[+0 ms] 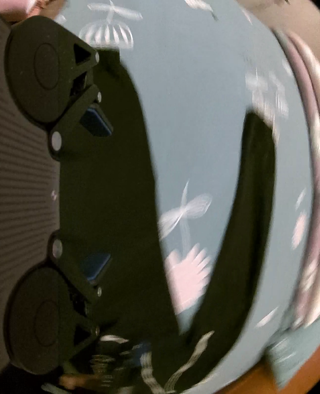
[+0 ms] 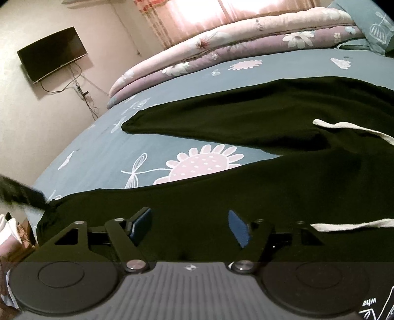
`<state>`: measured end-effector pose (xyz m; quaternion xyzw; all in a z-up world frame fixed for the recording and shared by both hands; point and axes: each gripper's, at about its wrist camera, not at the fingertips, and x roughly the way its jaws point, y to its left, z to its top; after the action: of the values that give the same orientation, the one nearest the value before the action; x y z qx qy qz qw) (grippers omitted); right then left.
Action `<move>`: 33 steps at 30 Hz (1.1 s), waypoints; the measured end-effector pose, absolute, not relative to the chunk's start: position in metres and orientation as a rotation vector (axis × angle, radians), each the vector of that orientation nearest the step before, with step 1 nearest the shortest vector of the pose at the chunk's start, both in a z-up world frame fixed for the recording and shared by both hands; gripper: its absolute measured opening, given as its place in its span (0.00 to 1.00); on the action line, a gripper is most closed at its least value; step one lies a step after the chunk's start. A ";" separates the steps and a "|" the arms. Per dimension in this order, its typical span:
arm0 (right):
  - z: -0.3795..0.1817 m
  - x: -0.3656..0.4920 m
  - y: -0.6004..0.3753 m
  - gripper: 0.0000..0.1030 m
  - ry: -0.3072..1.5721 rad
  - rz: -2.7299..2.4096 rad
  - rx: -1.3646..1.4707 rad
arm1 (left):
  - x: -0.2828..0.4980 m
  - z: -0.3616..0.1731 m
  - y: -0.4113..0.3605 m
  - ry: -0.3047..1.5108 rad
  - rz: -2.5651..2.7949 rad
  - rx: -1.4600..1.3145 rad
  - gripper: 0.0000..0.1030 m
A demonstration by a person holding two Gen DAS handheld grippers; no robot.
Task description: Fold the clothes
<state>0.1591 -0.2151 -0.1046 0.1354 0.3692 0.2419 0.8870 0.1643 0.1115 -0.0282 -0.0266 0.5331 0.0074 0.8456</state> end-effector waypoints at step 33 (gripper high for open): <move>-0.120 0.160 -0.197 0.76 0.817 0.484 0.195 | 0.178 -0.111 0.213 1.093 0.123 -0.430 0.96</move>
<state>0.1604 -0.1974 -0.1199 0.0937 0.3925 0.2328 0.8849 0.1779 0.2133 -0.1106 -0.2027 0.5151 0.0581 0.8308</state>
